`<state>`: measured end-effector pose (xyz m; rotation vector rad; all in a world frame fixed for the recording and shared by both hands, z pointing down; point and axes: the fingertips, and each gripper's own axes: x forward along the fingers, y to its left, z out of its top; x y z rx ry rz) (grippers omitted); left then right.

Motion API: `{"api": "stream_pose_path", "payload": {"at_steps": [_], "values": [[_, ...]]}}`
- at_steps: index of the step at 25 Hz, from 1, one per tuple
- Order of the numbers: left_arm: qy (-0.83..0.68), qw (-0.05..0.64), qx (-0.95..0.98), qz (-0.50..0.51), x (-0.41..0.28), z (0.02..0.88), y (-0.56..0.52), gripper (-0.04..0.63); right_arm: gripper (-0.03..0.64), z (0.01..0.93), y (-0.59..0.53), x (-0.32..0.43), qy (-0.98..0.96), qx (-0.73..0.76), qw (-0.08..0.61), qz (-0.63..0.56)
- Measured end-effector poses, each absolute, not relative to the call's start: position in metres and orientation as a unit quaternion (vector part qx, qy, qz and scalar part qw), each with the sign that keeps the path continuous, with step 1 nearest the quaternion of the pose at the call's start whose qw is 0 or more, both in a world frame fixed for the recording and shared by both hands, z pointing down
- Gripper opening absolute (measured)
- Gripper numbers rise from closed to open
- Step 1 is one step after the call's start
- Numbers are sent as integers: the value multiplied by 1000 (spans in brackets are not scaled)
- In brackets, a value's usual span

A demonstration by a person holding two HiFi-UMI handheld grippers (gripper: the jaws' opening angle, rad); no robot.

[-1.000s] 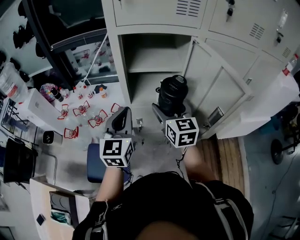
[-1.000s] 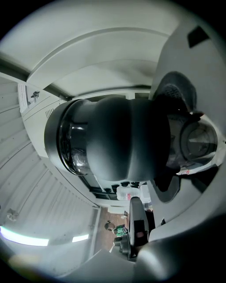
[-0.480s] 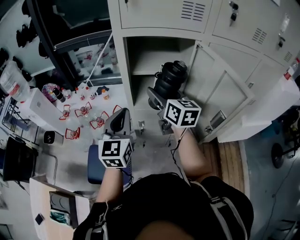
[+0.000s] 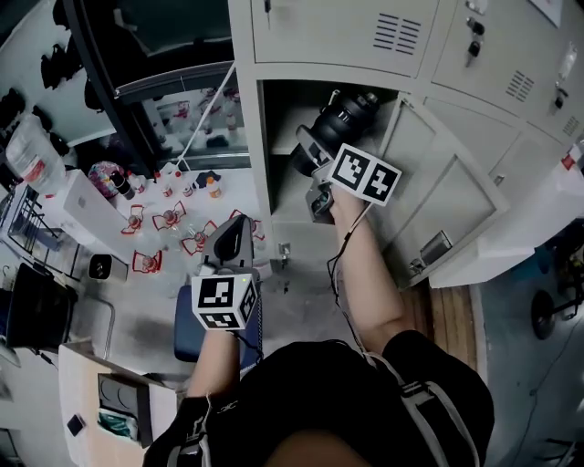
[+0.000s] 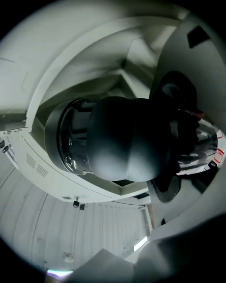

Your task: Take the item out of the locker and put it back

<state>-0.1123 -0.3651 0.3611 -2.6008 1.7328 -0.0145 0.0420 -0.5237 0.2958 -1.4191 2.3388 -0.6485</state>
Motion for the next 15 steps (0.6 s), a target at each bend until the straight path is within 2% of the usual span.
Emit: {"api": "stream_pose_path", "payload": {"at_steps": [8, 15], "values": [[570, 13, -822, -6, -133, 358, -380, 12, 410, 277, -575, 50, 808, -528, 152, -212], [575, 11, -818, -7, -139, 359, -387, 12, 407, 273, -610, 56, 784, -606, 55, -120]]}}
